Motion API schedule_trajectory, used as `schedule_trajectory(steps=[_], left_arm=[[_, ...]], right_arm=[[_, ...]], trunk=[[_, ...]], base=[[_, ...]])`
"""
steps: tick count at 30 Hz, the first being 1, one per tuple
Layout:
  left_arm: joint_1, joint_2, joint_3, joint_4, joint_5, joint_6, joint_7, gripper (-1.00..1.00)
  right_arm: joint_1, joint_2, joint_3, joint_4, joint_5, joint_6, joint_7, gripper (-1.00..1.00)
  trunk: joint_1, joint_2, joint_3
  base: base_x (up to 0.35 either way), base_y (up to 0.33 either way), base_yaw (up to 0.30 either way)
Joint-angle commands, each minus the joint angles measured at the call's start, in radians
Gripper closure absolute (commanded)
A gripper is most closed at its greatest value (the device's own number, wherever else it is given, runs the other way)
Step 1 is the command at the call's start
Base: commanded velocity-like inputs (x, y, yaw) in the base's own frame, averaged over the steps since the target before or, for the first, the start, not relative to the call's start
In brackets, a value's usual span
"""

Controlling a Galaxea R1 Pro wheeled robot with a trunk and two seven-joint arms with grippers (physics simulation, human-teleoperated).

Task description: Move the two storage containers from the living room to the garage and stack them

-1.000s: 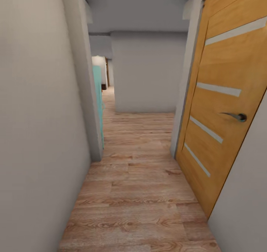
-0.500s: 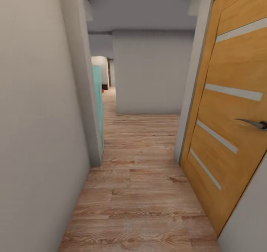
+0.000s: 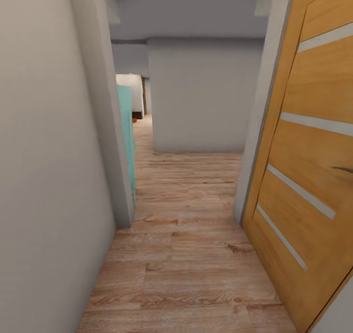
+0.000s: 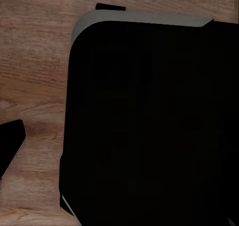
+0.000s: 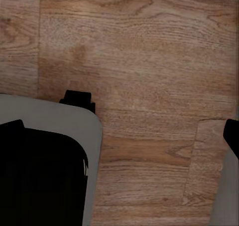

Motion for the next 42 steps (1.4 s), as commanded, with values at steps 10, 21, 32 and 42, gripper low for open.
schedule_trajectory(steps=[10, 21, 32, 42], left_arm=[[0.0, 0.0, 0.005, 0.0, 0.008, 0.0, 0.001, -1.0], [0.0, 0.001, 0.005, 0.0, 0.008, 0.0, 0.001, -1.0], [0.0, 0.001, 0.005, 0.0, 0.009, 0.005, 0.001, -1.0], [0.0, 0.001, 0.005, 0.0, 0.009, 0.007, 0.001, -1.0]], right_arm=[[-0.001, 0.001, 0.008, 0.003, -0.008, -0.005, -0.001, -1.0], [-0.001, -0.002, 0.008, 0.003, -0.008, -0.005, -0.001, -1.0], [-0.001, -0.002, 0.01, 0.003, -0.006, -0.005, -0.001, -1.0], [-0.001, -0.002, 0.01, 0.003, -0.006, -0.005, -0.001, -1.0]], trunk=[[0.001, 0.0, -0.001], [0.001, 0.0, -0.001], [0.001, 0.0, -0.001], [0.001, 0.0, -0.001]], base=[[0.318, -0.043, 0.0], [0.293, -0.198, 0.0], [0.312, -0.067, 0.0], [0.322, -0.001, 0.0]])
